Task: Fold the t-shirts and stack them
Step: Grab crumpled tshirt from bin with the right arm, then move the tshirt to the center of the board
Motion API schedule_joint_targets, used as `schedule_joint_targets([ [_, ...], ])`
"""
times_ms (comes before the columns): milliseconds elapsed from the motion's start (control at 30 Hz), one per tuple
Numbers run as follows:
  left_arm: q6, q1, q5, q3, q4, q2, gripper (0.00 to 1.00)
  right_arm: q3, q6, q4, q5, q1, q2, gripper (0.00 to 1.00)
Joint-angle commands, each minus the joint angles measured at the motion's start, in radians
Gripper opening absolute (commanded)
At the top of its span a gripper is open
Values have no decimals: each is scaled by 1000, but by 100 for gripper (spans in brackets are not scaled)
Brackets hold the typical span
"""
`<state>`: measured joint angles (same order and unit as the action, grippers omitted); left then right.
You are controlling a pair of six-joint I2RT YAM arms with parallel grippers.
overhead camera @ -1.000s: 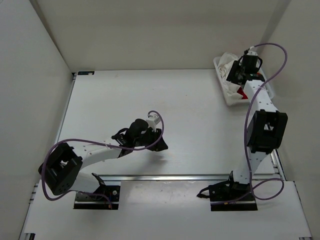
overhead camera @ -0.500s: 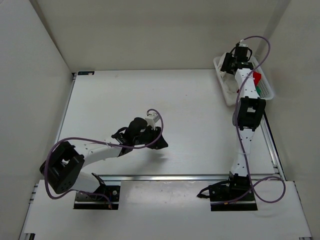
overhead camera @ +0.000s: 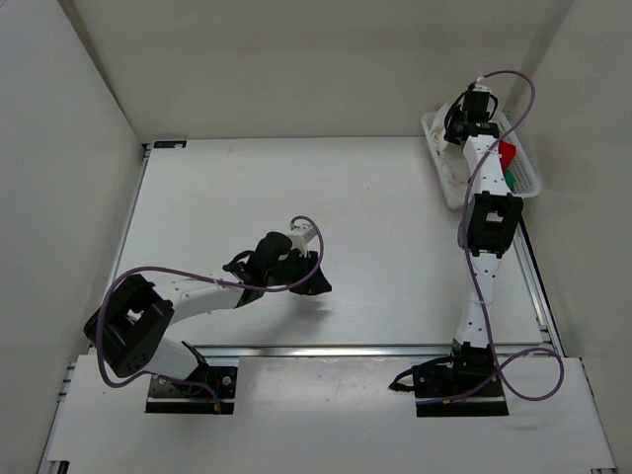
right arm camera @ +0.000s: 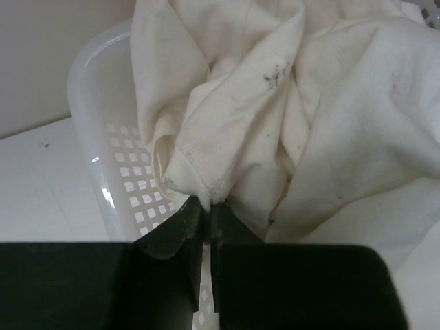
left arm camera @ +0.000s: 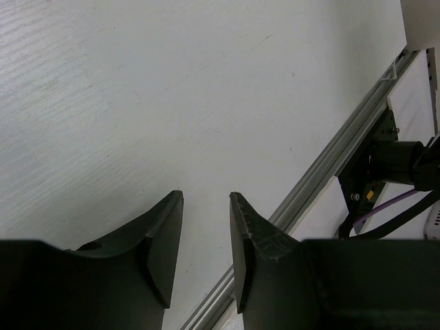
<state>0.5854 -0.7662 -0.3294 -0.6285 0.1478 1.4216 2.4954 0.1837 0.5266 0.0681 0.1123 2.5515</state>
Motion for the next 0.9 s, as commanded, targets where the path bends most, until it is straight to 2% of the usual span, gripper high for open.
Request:
schedule_joint_targets([
  [0, 2, 11, -13, 6, 22, -26, 45, 80, 28, -16, -29, 15, -49, 0],
  [133, 10, 25, -17, -10, 15, -39, 44, 114, 17, 25, -102, 10, -161, 0],
  [300, 30, 77, -72, -34, 6, -62, 45, 120, -7, 55, -157, -46, -425, 0],
  [400, 47, 131, -79, -34, 4, -105, 45, 51, 14, 9, -272, -77, -593, 0],
  [467, 77, 175, -97, -28, 12, -125, 45, -27, 97, -65, -394, -98, -701, 0],
  [533, 96, 244, -115, -28, 4, -163, 46, -113, 182, -213, -519, -103, -839, 0],
  [600, 119, 295, -122, -16, 2, -199, 46, -145, 252, -298, -632, -126, -896, 0],
  [667, 128, 349, -119, -4, -8, -239, 47, -106, 383, -373, -716, -137, -906, 0],
  [767, 163, 441, -111, 24, -25, -306, 47, -86, 610, -574, -878, -114, -887, 0],
  [867, 175, 579, -112, 73, -40, -393, 49, -110, 681, -643, -971, -114, -866, 0],
])
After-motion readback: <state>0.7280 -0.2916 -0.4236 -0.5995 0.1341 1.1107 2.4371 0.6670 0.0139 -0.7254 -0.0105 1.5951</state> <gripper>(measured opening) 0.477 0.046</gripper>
